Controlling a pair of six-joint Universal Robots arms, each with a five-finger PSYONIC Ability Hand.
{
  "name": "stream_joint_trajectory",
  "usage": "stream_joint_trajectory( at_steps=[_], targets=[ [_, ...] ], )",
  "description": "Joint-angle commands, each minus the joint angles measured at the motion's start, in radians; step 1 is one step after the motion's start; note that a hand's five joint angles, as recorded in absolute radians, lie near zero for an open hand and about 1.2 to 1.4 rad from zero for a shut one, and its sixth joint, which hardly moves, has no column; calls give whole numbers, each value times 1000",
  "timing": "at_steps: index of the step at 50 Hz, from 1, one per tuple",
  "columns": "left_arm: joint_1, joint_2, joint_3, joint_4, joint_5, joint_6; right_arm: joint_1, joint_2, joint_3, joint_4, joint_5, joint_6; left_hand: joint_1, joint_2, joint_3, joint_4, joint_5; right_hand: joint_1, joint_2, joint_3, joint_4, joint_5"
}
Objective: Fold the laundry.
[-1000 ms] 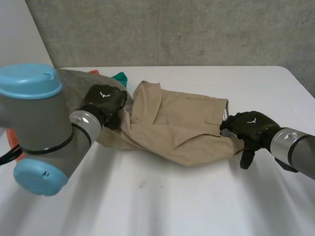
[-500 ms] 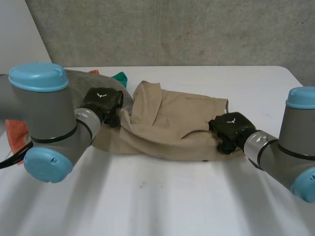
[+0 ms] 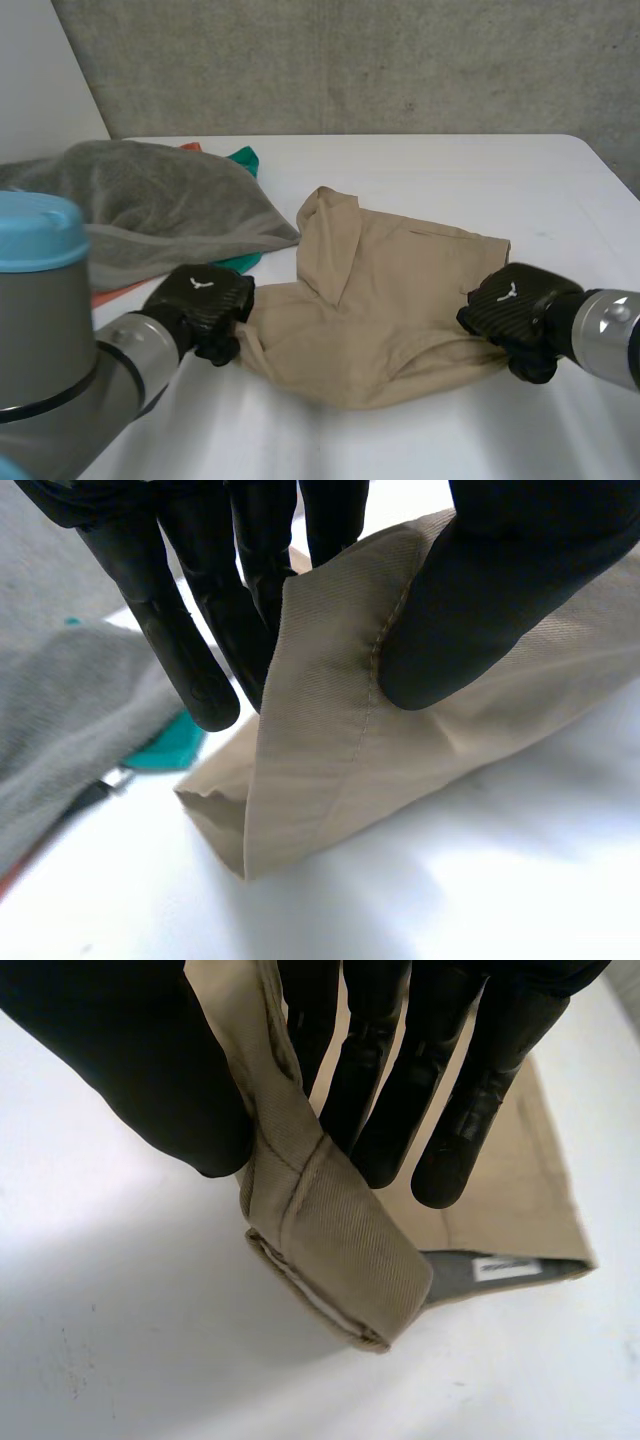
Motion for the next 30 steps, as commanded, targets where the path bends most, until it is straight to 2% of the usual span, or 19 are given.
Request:
stream_joint_trajectory(
  at_steps=[1,5,8,10,12,13,16,17,19,22,27,30],
  targets=[
    [-2,-206,176,52,-9,15,0,203,-44,-95,27,-17,253,200,204,197,241,430,218,221,210,234],
    [-2,-345,433,89,-32,91,0,279,-185,-160,61,-5,253,200,204,197,241,430,218,221,210,234],
    [-3,-384,573,129,-55,154,9,308,-321,-218,88,26,253,200,204,197,241,430,218,221,210,234],
    [-3,-407,695,225,-61,197,12,311,-433,-285,98,70,253,200,204,197,241,430,218,221,210,234],
    [-6,-413,753,334,-60,235,12,308,-496,-350,96,105,253,200,204,197,241,430,218,221,210,234],
    [-2,-410,787,471,-61,251,12,296,-545,-438,95,137,253,200,204,197,241,430,218,221,210,234],
    [1,-404,809,705,-70,266,10,270,-581,-618,94,188,253,200,204,197,241,430,218,221,210,234],
    [1,-398,813,841,-66,272,12,244,-576,-758,94,207,253,200,204,197,241,430,218,221,210,234],
    [7,-381,815,940,-70,275,13,219,-564,-886,98,219,253,200,204,197,241,430,218,221,210,234],
    [20,-364,812,973,-72,277,15,196,-533,-1057,99,219,253,200,204,197,241,430,218,221,210,234],
    [6,-361,752,925,-73,274,15,200,-523,-1053,96,219,253,200,204,197,241,430,218,221,210,234],
    [3,-356,648,905,-73,269,15,214,-491,-1036,96,219,253,200,204,197,241,430,218,221,210,234]
  ],
)
